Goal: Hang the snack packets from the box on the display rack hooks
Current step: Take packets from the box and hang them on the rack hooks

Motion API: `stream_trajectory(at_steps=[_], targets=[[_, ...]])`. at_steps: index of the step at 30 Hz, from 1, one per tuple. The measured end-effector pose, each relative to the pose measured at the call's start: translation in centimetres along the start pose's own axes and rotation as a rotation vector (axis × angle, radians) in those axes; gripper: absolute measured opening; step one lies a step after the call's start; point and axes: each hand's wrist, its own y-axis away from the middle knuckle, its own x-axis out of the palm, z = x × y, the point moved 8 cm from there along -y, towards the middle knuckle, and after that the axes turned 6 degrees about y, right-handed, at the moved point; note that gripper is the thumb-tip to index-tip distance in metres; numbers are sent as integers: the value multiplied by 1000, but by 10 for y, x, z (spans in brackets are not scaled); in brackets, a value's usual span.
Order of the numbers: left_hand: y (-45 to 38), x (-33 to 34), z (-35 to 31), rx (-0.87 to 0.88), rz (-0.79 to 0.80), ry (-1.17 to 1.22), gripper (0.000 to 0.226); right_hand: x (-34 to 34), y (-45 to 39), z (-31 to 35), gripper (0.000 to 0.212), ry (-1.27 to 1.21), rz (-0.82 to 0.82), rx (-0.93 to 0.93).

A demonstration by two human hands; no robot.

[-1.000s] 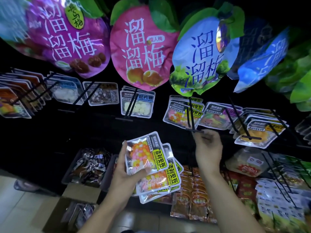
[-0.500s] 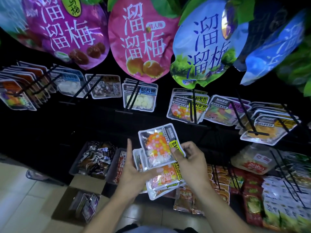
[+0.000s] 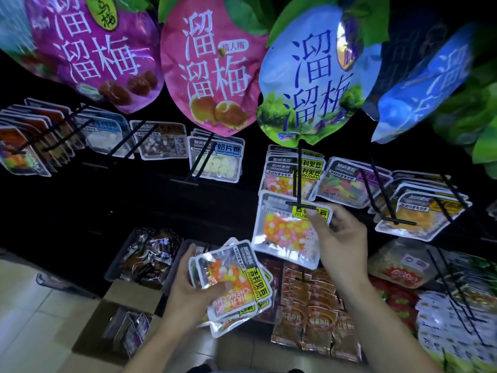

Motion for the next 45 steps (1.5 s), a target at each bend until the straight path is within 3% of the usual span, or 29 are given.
stream_trajectory(at_steps=[8, 14, 23, 26, 31, 34, 38, 45], targets=[[4, 15, -24, 35, 48, 50, 82, 0, -8, -3, 12, -29, -74, 26], [6, 13, -21, 6, 60, 53, 94, 6, -16, 0, 4, 6, -91, 15], [6, 7, -34, 46, 48, 52, 93, 18, -67, -1, 4, -50, -155, 41], [8, 8, -41, 80, 48, 67, 94, 16, -71, -11, 18, -33, -185, 77], [11, 12, -52, 127, 46, 78, 93, 2, -36, -7, 22, -72, -287, 56], [10, 14, -53, 141, 24, 96, 93, 18, 1, -8, 21, -4, -84, 147], [9, 20, -52, 149, -6, 110, 103, 49, 47, -16, 41, 146, 252, 204], [8, 23, -53, 173, -34, 131, 96, 56, 51, -16, 49, 330, 352, 223]])
